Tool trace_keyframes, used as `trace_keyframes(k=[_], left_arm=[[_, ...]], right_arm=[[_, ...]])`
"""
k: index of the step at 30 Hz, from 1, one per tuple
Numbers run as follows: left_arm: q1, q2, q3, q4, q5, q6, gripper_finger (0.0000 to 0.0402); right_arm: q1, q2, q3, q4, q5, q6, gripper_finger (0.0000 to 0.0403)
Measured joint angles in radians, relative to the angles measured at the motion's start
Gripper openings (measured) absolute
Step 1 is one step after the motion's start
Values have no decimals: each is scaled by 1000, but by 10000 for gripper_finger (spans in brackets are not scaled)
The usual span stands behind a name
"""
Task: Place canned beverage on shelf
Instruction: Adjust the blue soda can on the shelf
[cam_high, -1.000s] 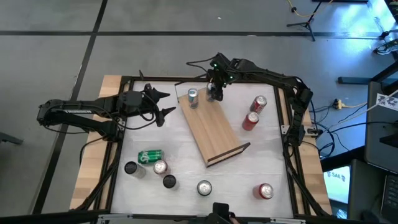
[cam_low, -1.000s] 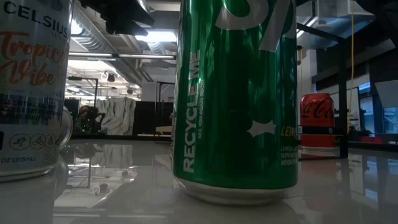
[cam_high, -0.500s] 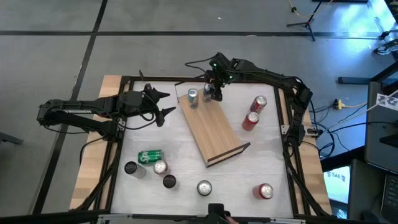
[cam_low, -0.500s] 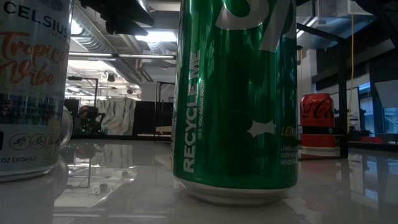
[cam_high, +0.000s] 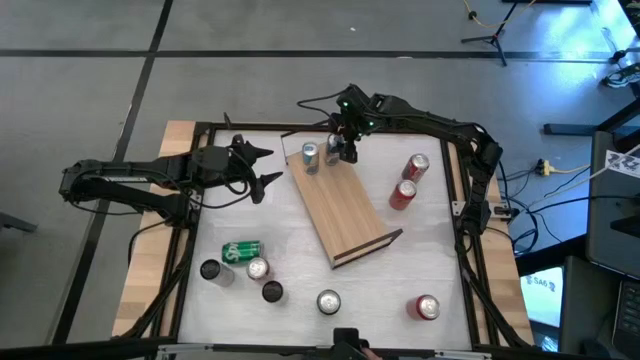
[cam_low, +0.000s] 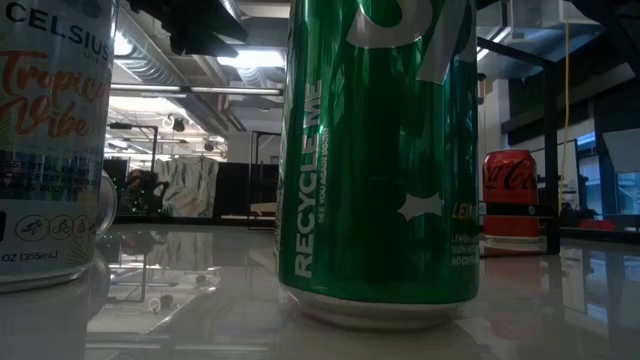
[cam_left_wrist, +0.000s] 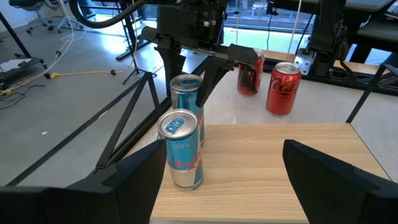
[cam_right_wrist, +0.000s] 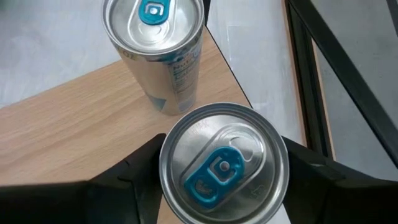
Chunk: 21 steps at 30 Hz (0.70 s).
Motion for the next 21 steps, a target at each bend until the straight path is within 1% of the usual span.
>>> trace_keyframes(k=[21], left_arm=[[0,0,0,0,0,0,312]], right_arm=[[0,0,0,1,1,9,250]])
